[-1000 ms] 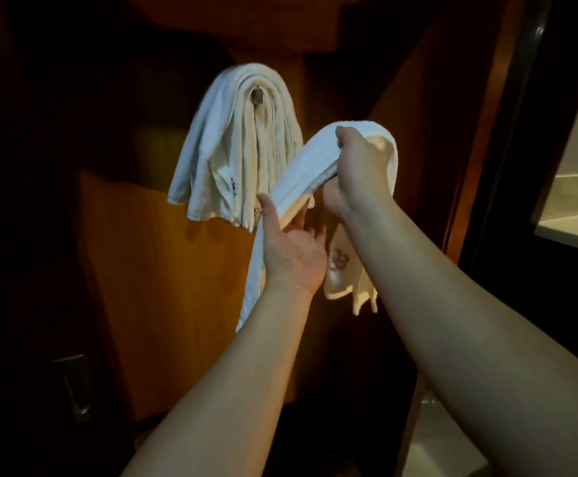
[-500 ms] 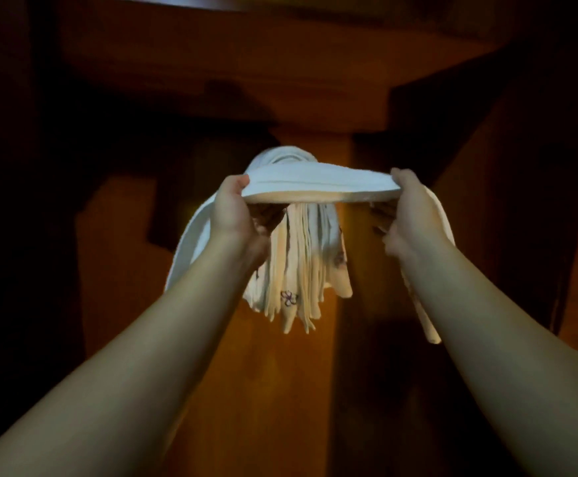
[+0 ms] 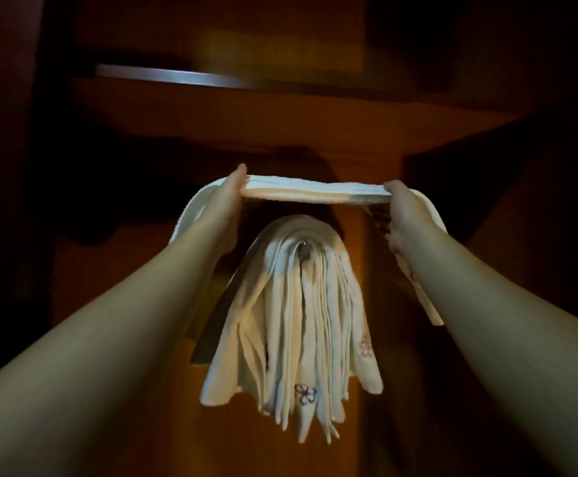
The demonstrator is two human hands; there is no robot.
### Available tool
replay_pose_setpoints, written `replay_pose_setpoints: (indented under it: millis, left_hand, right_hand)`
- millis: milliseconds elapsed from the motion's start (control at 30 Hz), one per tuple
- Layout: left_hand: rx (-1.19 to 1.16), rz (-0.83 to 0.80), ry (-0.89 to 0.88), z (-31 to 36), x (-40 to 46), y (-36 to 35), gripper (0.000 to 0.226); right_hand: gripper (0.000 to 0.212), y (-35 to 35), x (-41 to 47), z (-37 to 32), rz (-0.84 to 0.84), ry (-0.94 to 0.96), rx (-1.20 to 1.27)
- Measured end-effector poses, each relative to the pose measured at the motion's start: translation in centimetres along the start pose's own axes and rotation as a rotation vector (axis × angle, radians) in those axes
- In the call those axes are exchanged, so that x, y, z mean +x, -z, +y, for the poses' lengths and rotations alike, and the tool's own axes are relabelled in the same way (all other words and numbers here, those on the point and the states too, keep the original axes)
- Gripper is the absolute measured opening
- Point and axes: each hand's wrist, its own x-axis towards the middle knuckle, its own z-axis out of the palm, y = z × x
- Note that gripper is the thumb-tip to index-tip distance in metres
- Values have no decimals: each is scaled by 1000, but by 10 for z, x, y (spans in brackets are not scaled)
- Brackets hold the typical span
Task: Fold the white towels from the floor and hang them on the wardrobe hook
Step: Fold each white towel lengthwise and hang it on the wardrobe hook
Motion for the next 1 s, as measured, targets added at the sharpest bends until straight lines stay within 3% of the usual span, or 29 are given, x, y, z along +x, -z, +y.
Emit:
replay_pose_setpoints:
  millis: [233,433,667,867,1000]
  left_hand:
    - [20,-12,47,-20,49,14,61]
    - [-12,-51,123,-60,47,19,58]
    - [-45,26,204,-103,25,28,59]
    - [-115,323,230,-131,-14,45,38]
    - [-218,413,346,-147,-44,52,48]
  right_hand:
    - [23,-25,43,23,-34,33,-91]
    - [27,-8,46,59,5,-86,-55]
    - [35,12,33,84,-2,-205,72]
    - [49,41,24,114,206,-442,100]
    - [54,57,11,135,135,-570,-8]
